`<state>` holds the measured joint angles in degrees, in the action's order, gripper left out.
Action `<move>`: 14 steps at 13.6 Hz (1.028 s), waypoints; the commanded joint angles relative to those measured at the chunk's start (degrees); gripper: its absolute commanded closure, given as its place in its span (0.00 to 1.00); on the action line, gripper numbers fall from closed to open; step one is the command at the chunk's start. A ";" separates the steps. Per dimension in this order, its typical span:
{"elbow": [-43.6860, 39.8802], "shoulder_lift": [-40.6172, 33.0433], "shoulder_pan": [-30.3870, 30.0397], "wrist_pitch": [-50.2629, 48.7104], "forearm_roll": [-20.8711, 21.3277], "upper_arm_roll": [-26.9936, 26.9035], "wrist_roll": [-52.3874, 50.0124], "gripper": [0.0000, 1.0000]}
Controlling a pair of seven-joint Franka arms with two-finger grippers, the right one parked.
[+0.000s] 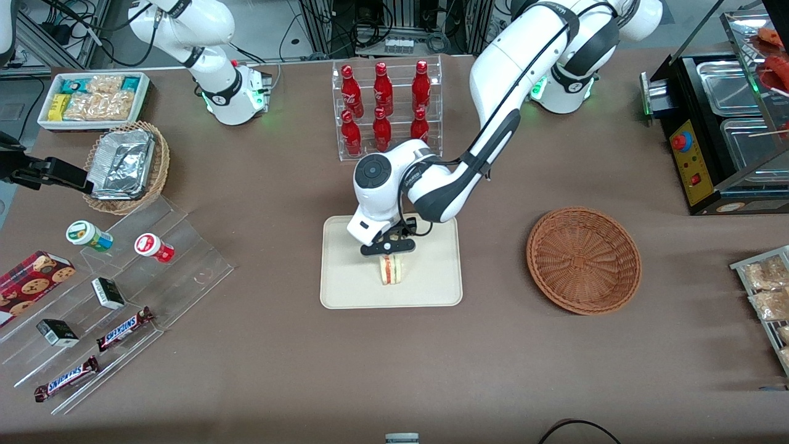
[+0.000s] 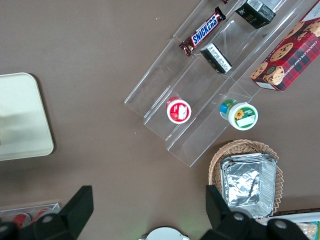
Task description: Place sandwich from basket to tray
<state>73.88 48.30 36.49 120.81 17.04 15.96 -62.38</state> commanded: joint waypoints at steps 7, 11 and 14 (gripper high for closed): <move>0.48 -19.54 -8.27 -23.65 -4.56 -0.31 1.20 0.01; 5.03 -30.08 -16.78 -32.11 -8.85 -0.22 14.44 0.01; 9.61 -37.74 -24.25 -35.98 -11.23 -0.31 26.49 0.01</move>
<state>77.29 17.04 16.27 85.71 7.87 15.32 -41.80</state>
